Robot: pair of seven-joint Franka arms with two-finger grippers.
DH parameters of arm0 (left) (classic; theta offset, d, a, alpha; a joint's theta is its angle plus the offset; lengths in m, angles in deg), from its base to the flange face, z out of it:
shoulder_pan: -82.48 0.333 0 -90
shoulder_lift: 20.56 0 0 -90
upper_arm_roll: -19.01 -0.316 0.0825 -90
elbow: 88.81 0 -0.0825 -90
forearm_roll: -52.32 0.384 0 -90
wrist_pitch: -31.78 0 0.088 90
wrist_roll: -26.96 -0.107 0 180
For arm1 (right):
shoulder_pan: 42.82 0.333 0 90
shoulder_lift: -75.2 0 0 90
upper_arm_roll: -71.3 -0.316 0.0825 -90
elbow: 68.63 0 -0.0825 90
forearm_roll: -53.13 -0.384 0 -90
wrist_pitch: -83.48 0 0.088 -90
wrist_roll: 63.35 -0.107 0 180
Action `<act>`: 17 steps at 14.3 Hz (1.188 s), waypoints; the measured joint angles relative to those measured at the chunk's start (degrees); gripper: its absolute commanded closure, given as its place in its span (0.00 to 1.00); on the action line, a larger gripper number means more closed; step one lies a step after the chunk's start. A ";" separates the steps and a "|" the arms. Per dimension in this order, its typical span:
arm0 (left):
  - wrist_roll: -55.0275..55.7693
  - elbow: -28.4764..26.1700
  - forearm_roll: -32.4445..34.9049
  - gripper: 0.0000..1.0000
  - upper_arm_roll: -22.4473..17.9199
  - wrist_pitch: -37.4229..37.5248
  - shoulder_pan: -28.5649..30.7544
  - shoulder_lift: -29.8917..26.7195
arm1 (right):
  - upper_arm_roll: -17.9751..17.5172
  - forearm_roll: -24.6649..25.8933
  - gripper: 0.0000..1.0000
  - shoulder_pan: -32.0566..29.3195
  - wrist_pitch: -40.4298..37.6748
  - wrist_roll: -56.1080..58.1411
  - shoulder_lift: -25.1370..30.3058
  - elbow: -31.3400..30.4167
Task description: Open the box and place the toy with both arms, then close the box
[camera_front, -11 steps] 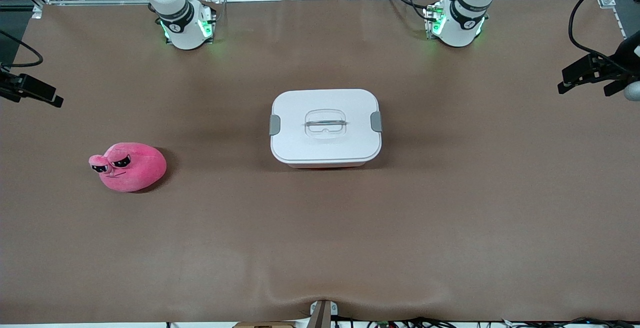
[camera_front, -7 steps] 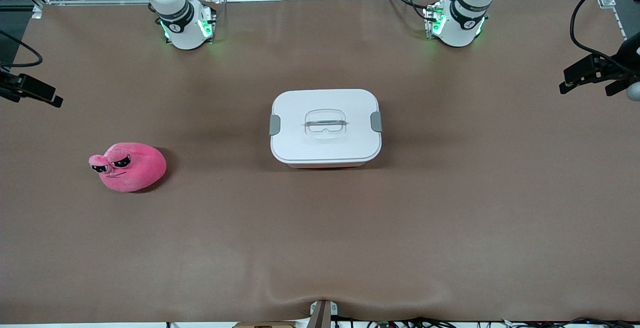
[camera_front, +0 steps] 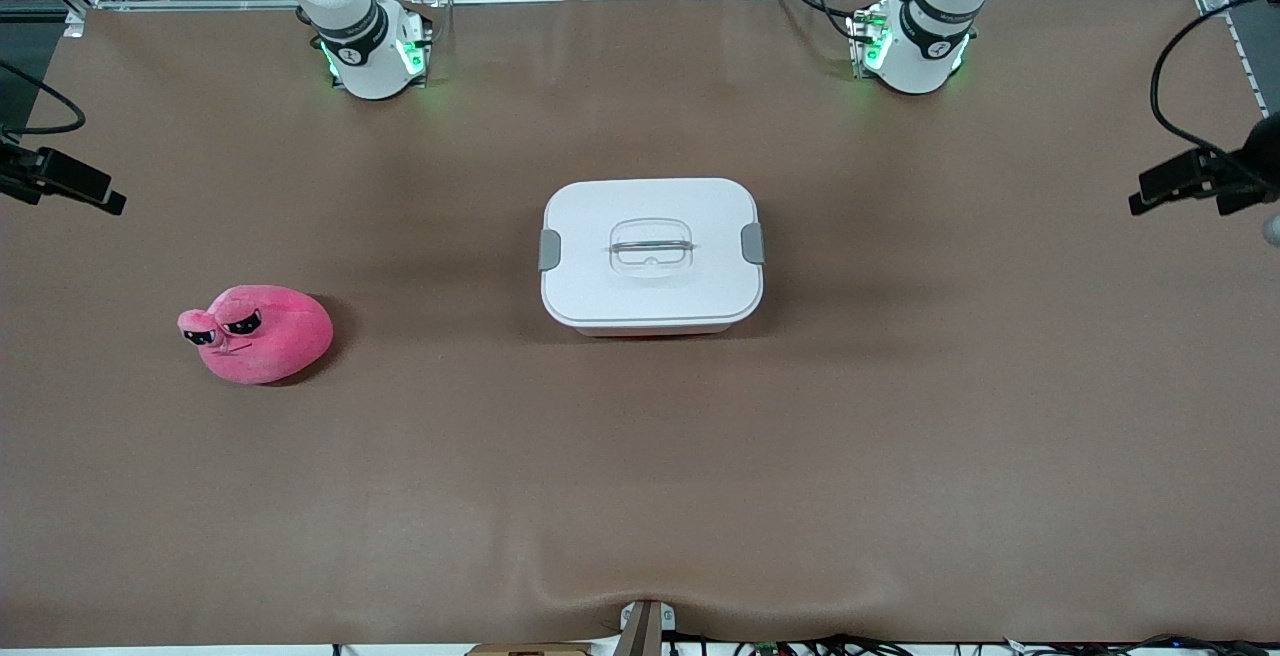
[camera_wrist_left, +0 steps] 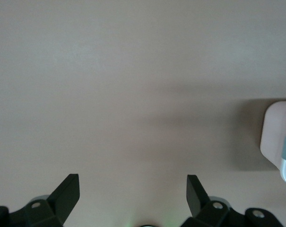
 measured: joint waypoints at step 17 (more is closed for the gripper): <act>69.19 3.79 -6.61 0.00 2.51 -12.35 -22.00 13.47 | -0.59 -0.04 0.00 5.00 -0.39 -0.56 -4.95 -0.14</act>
